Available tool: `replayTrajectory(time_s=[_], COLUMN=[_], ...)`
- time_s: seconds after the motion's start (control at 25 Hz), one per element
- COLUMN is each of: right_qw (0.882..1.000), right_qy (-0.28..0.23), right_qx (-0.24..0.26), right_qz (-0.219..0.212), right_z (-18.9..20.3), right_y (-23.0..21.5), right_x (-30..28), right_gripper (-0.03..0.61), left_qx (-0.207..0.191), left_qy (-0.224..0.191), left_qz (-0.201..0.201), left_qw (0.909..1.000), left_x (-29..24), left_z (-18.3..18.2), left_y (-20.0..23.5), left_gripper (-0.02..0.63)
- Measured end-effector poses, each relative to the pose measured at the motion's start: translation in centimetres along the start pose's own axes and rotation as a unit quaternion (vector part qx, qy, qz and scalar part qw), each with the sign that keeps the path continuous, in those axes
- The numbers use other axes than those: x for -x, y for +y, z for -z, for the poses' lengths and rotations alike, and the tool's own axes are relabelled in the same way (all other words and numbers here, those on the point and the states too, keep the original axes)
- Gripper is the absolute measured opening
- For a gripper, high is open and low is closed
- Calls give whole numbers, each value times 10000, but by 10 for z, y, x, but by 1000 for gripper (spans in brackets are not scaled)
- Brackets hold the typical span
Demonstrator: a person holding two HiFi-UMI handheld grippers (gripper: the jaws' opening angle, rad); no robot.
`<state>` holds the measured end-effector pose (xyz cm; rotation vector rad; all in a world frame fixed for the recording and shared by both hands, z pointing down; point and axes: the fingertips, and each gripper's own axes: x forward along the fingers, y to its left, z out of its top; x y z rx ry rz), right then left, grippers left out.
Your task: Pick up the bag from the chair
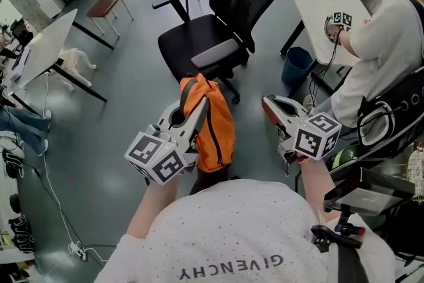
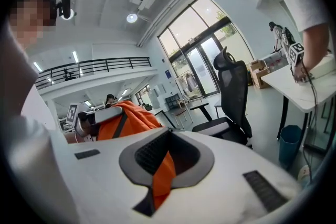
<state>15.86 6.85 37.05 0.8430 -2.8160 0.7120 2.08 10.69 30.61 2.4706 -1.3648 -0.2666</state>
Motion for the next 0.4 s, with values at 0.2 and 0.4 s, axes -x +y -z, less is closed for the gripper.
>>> replayTrajectory(time_s=[0.2, 0.4], right_qw=[10000, 10000], right_qy=[23, 60], right_qx=[26, 45], right_qz=[-11, -18], right_z=[5, 10], right_y=[9, 13], right_x=[14, 26], right_gripper=[3, 3], left_qx=[-6, -10], left_qy=[-29, -29], left_qz=[4, -17], left_qw=[10000, 10000], left_x=[9, 14], left_z=[0, 3], left_y=[-14, -25], left_gripper=[29, 29])
